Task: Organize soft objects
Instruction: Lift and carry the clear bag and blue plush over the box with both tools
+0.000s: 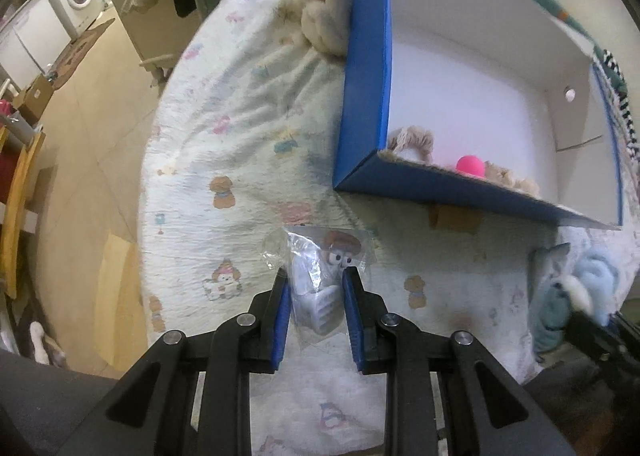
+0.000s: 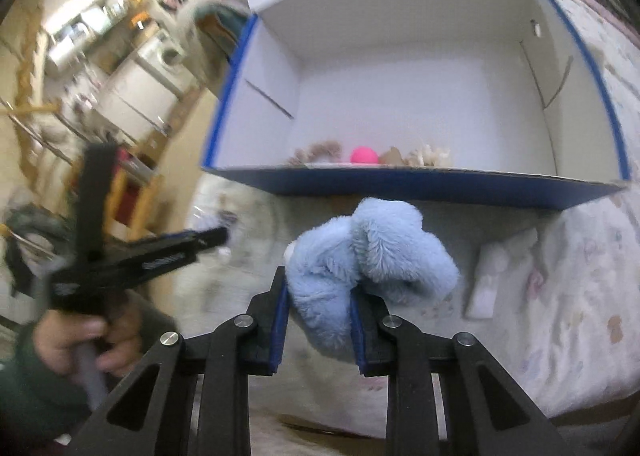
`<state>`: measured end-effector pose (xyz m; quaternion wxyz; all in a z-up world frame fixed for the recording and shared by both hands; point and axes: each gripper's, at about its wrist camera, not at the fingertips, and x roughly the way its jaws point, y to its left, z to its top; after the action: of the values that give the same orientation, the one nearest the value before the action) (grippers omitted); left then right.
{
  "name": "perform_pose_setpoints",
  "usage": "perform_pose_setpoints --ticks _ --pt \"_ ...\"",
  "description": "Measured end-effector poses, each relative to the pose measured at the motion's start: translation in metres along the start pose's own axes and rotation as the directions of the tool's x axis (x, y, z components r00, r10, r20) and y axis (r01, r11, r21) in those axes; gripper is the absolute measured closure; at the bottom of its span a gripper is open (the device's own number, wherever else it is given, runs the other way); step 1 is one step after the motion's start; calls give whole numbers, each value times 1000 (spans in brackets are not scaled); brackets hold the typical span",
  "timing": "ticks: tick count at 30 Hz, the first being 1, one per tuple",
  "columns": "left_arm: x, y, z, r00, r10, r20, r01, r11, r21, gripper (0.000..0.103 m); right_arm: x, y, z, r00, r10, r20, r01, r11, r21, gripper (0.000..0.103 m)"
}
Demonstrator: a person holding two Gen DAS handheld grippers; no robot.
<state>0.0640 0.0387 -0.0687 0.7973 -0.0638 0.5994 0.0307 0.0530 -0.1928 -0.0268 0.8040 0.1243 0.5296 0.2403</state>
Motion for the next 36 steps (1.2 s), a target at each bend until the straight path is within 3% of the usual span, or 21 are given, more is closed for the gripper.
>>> perform_pose_setpoints --ticks 3,5,7,11,16,25,36 --pt "-21 1 -2 999 -15 41 15 1000 -11 80 -30 -5 4 995 45 86 -50 997 55 75" --pt "-45 3 -3 994 -74 80 76 997 -22 80 -47 -6 10 989 64 136 -75 994 79 75" --pt "-63 5 0 988 -89 126 92 996 -16 80 -64 -8 19 982 64 177 -79 993 82 75" --pt "-100 -3 9 970 -114 214 112 993 24 80 -83 -7 39 971 66 230 -86 993 76 75" --pt "-117 -18 33 959 -130 252 123 991 46 80 -95 -6 61 966 48 253 -63 997 52 75" --pt "-107 -48 69 958 -128 255 107 990 96 80 -71 -19 85 971 35 238 -52 996 66 74" --pt "-55 -87 101 975 -94 202 59 983 174 80 -9 -50 86 987 10 161 -33 989 142 74"
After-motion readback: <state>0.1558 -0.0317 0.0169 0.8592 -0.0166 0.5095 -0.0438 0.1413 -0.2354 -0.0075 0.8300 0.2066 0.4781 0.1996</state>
